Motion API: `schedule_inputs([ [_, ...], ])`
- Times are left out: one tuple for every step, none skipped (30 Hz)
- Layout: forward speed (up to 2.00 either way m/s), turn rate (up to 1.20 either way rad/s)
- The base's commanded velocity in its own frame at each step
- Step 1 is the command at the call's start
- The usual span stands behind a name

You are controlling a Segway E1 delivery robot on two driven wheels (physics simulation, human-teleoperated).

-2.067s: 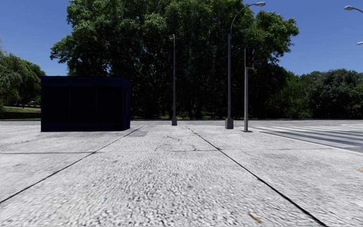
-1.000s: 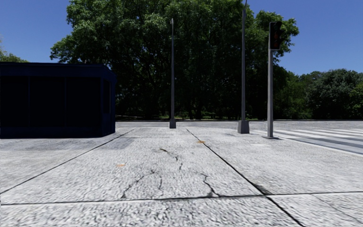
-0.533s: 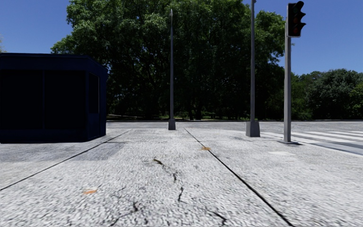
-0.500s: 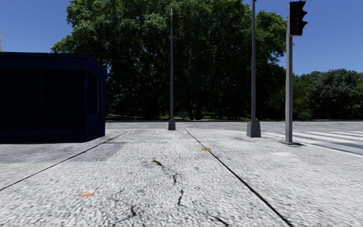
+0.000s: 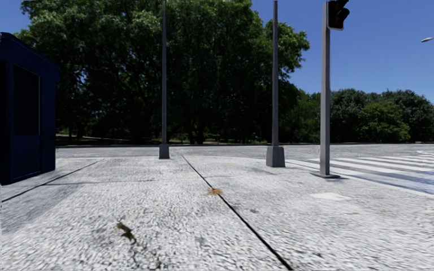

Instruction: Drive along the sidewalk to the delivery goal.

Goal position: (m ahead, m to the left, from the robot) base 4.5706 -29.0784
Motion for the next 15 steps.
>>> schedule_inputs([
  [2.0, -1.2],
  [2.0, -1.2],
  [2.0, -1.2],
  [2.0, -1.2],
  [2.0, -1.2],
  [2.0, -1.2],
  [2.0, -1.2],
  [2.0, -1.2],
  [2.0, -1.18],
  [2.0, -1.18],
  [2.0, -1.04],
  [2.0, -0.86],
  [2.0, -0.62],
  [2.0, -0.14],
  [2.0, -0.03],
])
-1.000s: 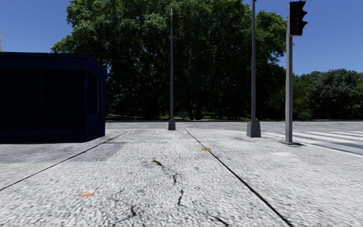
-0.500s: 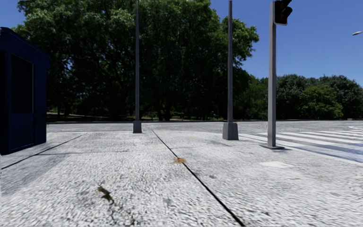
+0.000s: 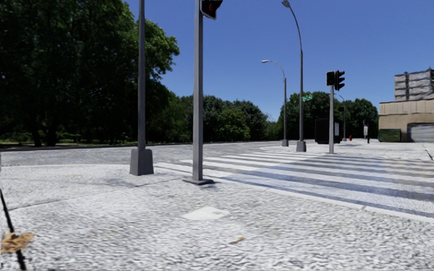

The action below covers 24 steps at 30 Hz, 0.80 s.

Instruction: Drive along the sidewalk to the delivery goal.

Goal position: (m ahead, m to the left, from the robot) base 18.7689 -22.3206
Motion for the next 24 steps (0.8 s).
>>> schedule_inputs([
  [2.0, 0.0],
  [2.0, 0.0],
  [2.0, 0.0],
  [2.0, 0.0],
  [2.0, 0.0],
  [2.0, 0.0],
  [2.0, 0.0],
  [2.0, 0.0],
  [2.0, 0.0],
  [2.0, 0.0],
  [2.0, 0.0],
  [2.0, 0.0],
  [2.0, -0.75],
  [2.0, -1.2],
  [2.0, -1.2],
  [2.0, -1.2],
  [2.0, -1.2],
  [2.0, -1.2],
  [2.0, -1.2],
  [2.0, -1.2],
  [2.0, -1.2],
  [2.0, -1.2],
  [2.0, -1.2],
  [2.0, -1.2],
])
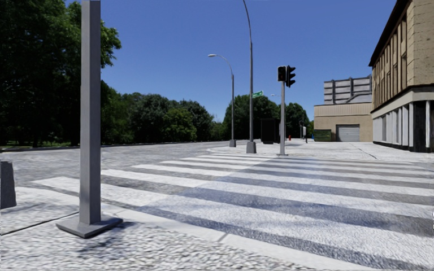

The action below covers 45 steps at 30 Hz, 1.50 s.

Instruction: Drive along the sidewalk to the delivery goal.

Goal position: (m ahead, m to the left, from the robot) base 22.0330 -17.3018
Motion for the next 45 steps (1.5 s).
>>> schedule_inputs([
  [2.0, -1.2],
  [2.0, -1.2],
  [2.0, -1.14],
  [2.0, -0.61],
  [2.0, -0.12],
  [2.0, -0.01],
  [2.0, 0.0],
  [2.0, 0.0],
  [2.0, 0.0],
  [2.0, 0.0],
  [2.0, 0.0],
  [2.0, 0.0],
  [2.0, 0.0],
  [2.0, 0.0],
  [2.0, 0.0],
  [2.0, 0.0],
  [2.0, 0.0],
  [2.0, 0.0],
  [2.0, 0.0],
  [2.0, 0.0],
  [2.0, 0.0],
  [2.0, 0.0],
  [2.0, -0.03],
  [2.0, -0.03],
  [2.0, -0.27],
  [2.0, -0.54],
  [2.0, -0.86],
  [2.0, -1.2],
  [2.0, -1.2],
  [2.0, -1.2],
  [2.0, -1.2],
  [2.0, -0.77],
  [2.0, -0.48],
  [2.0, -0.48],
  [2.0, -0.32],
  [2.0, -0.26],
  [2.0, -0.16],
  [2.0, -0.06],
  [2.0, 0.0],
  [2.0, 0.0],
  [2.0, 0.0],
  [2.0, 0.0],
  [2.0, 0.0],
  [2.0, 0.0],
  [2.0, 0.0],
])
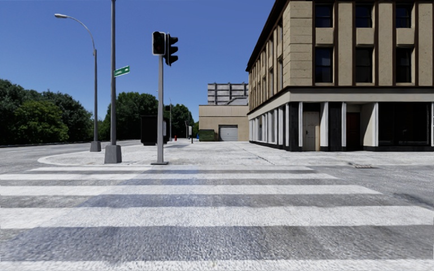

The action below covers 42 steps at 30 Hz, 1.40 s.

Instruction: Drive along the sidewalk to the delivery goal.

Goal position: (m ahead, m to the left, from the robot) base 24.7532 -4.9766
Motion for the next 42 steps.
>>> schedule_inputs([
  [2.0, 0.0],
  [2.0, 0.0],
  [2.0, 0.0],
  [2.0, 0.0],
  [2.0, 0.0],
  [2.0, 0.0],
  [2.0, 0.0],
  [2.0, 0.0],
  [2.0, 0.0],
  [2.0, 0.0],
  [2.0, 0.0],
  [2.0, 0.0],
  [2.0, 0.0],
  [2.0, 0.0],
  [2.0, 0.0],
  [2.0, 0.0],
  [2.0, 0.0],
  [2.0, 0.0],
  [2.0, 0.0],
  [2.0, 0.0],
  [2.0, 0.0],
  [2.0, 0.0],
  [2.0, 0.0],
  [2.0, 0.0],
  [2.0, 0.0],
  [2.0, 0.0],
  [2.0, 0.0],
  [2.0, 0.0],
  [2.0, 0.0],
  [2.0, 0.0],
  [2.0, 0.0],
  [2.0, 0.0],
  [2.0, 0.0],
  [2.0, 0.0],
  [2.0, 0.0],
  [2.0, 0.0],
  [2.0, 0.0],
  [2.0, 0.0],
  [2.0, 0.0],
  [2.0, 0.0],
  [2.0, 0.0],
  [2.0, 0.0],
])
